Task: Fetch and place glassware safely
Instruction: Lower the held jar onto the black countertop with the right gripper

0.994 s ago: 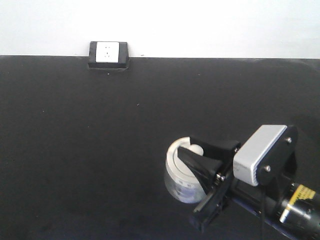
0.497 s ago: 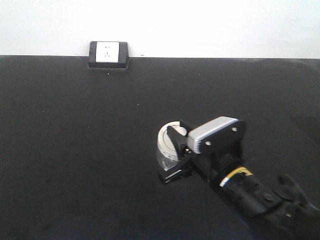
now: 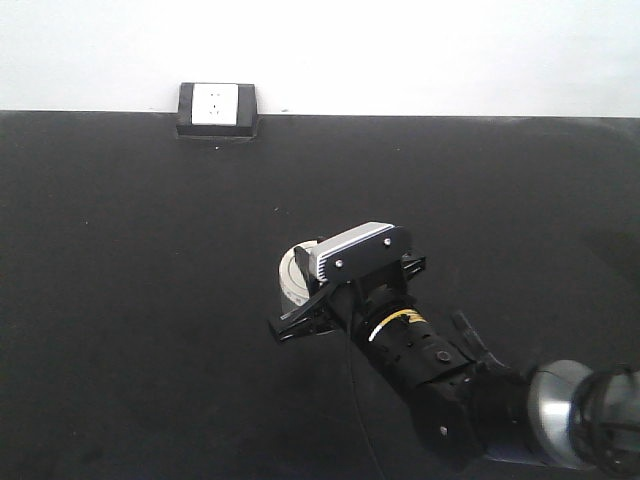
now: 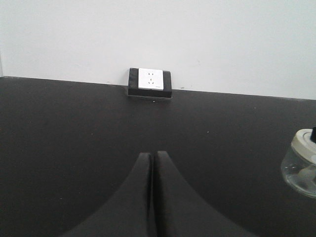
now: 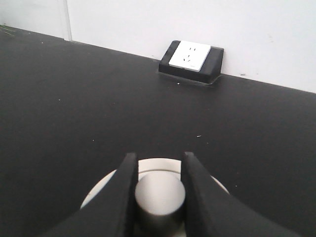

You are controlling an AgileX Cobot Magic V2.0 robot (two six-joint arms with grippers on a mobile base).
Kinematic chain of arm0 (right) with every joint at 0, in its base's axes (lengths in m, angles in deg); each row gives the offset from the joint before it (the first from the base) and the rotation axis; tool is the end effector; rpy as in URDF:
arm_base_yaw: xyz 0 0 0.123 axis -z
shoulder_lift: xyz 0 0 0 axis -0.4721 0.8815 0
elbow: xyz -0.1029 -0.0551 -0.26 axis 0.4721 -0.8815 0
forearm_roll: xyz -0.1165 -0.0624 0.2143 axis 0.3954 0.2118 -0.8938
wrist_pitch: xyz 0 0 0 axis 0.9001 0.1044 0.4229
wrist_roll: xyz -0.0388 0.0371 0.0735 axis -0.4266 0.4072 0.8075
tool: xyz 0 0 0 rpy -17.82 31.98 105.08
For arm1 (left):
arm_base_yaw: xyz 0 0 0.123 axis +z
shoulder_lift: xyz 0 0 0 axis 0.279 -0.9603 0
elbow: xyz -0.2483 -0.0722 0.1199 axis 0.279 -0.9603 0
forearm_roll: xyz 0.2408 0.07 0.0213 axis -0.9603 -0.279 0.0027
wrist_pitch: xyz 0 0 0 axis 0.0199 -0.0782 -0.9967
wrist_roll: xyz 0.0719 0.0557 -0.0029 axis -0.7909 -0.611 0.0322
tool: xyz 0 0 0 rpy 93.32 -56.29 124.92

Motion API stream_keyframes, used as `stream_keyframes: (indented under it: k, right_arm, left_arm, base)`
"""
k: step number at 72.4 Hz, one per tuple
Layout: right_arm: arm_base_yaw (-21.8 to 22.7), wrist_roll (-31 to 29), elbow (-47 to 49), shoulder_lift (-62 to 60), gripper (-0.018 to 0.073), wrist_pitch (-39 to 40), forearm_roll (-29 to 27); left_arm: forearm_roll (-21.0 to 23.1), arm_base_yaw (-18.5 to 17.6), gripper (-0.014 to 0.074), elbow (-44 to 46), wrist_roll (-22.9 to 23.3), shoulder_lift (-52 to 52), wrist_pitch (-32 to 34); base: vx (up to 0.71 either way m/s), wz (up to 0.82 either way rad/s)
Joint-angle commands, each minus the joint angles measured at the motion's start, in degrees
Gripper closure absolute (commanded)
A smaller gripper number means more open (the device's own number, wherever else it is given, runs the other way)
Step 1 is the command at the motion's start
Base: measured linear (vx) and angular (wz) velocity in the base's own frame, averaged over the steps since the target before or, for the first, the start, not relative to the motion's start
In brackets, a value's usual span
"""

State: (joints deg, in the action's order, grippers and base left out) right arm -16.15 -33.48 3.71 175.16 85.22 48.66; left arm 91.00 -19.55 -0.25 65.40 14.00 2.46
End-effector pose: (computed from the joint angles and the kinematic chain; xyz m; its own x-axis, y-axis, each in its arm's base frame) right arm 0.2635 0.2216 0.1872 -0.1105 -0.0832 -0.9904 -0.4702 0.8823 -0.0216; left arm 0.0489 -0.0058 0.2484 -0.1085 -0.1699 -0.9795 0.0723 0.9813 -0.1782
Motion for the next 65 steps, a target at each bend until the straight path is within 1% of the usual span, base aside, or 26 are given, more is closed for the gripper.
stream_keyframes:
  k: [1, 14, 46, 65]
  right_arm:
    - [0.11, -0.24, 2.56, -0.29, 0.056, 7.95, 0.02]
    - [0.11, 2.52, 3.07, 3.45, 0.056, 12.26, -2.75]
    - [0.11, 3.8, 3.07, 8.51, 0.0555, 15.9, -3.56]
    - [0.11, 4.68, 3.07, 8.85, 0.0536, 17.04, -8.42]
  left_arm:
    - [0.47, -0.35, 0.0603, 1.52, 0.29, -0.96, 4.1]
    - [0.47, -0.35, 0.0603, 1.52, 0.29, -0.96, 4.1]
    - [0.47, -0.35, 0.0603, 1.52, 0.29, -0.96, 4.1]
    - [0.47, -0.35, 0.0603, 1.52, 0.29, -0.96, 4.1]
  base:
    - [0.0, 0.0]
    - [0.0, 0.0]
    - [0.0, 0.0]
    - [0.0, 0.0]
